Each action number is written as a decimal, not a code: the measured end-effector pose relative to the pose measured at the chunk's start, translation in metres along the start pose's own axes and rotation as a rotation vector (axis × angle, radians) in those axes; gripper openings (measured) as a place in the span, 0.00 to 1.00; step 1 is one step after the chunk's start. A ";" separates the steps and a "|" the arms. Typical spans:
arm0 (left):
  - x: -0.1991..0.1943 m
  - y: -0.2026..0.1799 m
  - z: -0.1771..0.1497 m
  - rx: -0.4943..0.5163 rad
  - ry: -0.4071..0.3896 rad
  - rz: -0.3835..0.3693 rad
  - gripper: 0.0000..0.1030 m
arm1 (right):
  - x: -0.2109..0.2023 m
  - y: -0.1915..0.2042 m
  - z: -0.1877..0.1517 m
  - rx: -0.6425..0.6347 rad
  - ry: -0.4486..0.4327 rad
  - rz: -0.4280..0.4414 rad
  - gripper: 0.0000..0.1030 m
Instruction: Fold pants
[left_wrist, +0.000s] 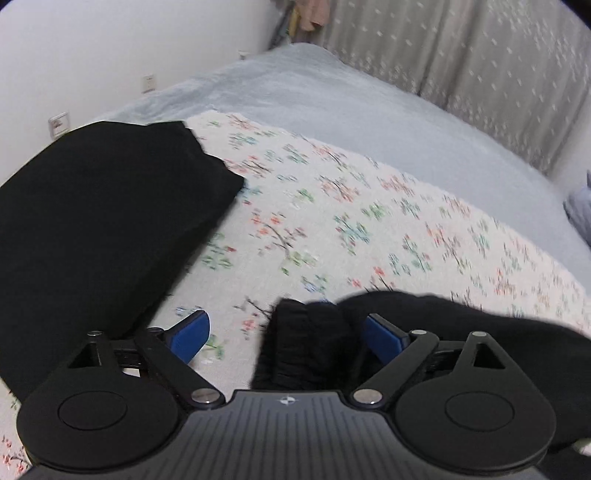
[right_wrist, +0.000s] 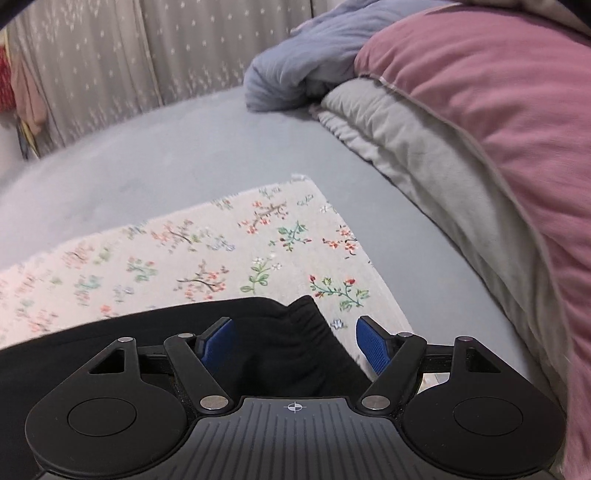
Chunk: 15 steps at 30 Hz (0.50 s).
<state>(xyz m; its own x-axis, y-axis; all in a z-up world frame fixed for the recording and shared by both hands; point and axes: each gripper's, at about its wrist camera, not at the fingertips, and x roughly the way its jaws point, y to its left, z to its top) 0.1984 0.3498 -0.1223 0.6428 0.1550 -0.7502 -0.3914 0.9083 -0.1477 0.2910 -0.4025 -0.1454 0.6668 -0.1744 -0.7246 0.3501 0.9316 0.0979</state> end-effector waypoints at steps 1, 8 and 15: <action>-0.004 0.005 0.003 -0.028 -0.022 0.008 0.94 | 0.005 0.001 0.001 -0.009 0.006 -0.008 0.72; 0.019 -0.049 0.007 0.230 -0.011 -0.037 0.96 | 0.029 0.005 0.001 -0.042 0.030 -0.020 0.69; 0.064 -0.089 -0.004 0.410 0.086 -0.065 0.97 | 0.037 0.010 0.004 -0.064 0.049 0.005 0.54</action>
<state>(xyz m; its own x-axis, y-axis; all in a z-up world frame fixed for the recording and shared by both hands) 0.2715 0.2777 -0.1596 0.5933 0.0748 -0.8015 -0.0459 0.9972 0.0590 0.3219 -0.4011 -0.1681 0.6349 -0.1550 -0.7569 0.3028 0.9512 0.0592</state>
